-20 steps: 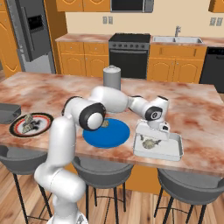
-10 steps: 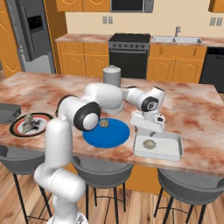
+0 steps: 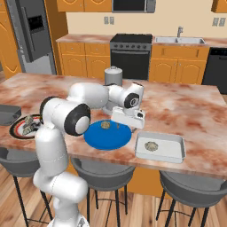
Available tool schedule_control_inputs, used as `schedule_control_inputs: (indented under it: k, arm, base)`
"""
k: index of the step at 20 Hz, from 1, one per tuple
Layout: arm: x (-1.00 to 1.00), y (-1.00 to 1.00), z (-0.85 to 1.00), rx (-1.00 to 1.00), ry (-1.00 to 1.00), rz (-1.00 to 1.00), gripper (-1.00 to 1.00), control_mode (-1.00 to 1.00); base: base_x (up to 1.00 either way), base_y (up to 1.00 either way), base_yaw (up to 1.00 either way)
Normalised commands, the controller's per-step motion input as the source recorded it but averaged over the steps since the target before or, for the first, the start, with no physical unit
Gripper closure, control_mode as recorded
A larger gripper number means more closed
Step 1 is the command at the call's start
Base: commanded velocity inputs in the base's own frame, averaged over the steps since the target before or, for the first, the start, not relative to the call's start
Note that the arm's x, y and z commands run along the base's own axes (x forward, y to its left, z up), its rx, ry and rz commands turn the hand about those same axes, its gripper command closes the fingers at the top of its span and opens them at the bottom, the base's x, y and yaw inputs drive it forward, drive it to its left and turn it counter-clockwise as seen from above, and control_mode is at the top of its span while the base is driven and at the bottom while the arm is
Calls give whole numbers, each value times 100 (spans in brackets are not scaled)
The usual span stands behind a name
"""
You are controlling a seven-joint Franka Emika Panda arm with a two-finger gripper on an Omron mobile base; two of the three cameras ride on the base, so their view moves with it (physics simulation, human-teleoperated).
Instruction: Place two dumplings into each of the tupperware containers and then place the containers in the fridge.
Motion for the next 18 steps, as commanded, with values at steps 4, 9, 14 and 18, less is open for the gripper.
schedule_control_inputs:
  k: [4,9,14,18]
  arm:
    - [10,100,12,-9,2,0,-100,-100]
    - [34,98,1,-9,0,0,-100,-100]
    - [51,48,2,-4,2,-2,-100,-100]
    - [45,9,-6,-1,2,0,-100,-100]
  base:
    - [0,0,0]
    - [0,0,0]
    - [0,0,0]
    - [0,0,0]
